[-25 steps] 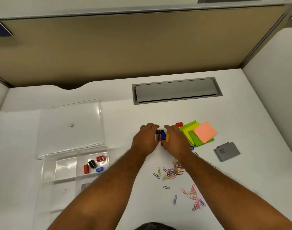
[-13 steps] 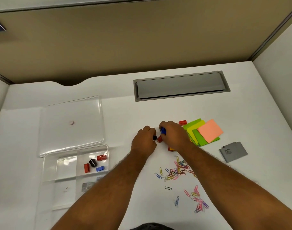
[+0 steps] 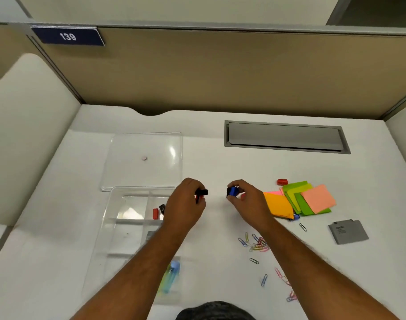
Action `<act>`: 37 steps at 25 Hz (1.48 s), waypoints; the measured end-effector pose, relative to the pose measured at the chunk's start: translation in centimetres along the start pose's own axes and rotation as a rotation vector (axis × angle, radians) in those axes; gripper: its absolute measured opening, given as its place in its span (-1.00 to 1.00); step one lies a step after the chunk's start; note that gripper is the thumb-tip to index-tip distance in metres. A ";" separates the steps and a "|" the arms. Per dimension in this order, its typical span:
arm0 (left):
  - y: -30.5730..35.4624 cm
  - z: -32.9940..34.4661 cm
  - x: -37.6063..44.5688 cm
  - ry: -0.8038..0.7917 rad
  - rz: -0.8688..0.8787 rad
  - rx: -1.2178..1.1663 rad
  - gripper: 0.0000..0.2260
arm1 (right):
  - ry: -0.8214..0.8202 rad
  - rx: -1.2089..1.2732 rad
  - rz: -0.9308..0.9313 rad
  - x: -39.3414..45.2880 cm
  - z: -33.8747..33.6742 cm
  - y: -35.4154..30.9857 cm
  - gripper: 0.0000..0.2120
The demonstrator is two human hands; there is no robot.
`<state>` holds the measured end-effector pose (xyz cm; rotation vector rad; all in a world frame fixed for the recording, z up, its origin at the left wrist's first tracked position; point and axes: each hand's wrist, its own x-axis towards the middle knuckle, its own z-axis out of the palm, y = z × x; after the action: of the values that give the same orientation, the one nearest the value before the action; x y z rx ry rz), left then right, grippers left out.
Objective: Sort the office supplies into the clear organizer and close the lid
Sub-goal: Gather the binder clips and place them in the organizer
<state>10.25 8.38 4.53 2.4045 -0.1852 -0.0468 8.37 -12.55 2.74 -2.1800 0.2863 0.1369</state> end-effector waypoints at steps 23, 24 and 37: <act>2.0 6.1 0.0 -0.222 0.074 0.160 -0.70 | 0.096 -0.229 0.004 -3.4 -2.1 5.1 -0.73; 3.0 7.5 0.5 -0.256 0.083 0.166 -0.68 | 0.124 -0.228 0.038 -3.0 -3.4 6.1 -0.74; 4.9 14.9 4.6 -0.280 0.069 0.273 -0.81 | 0.012 -0.599 0.064 8.0 -10.4 13.2 -0.77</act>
<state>12.95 -5.77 -3.18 2.6530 -0.4281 -0.3484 12.68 -29.67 -3.11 -2.7656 0.3552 0.2735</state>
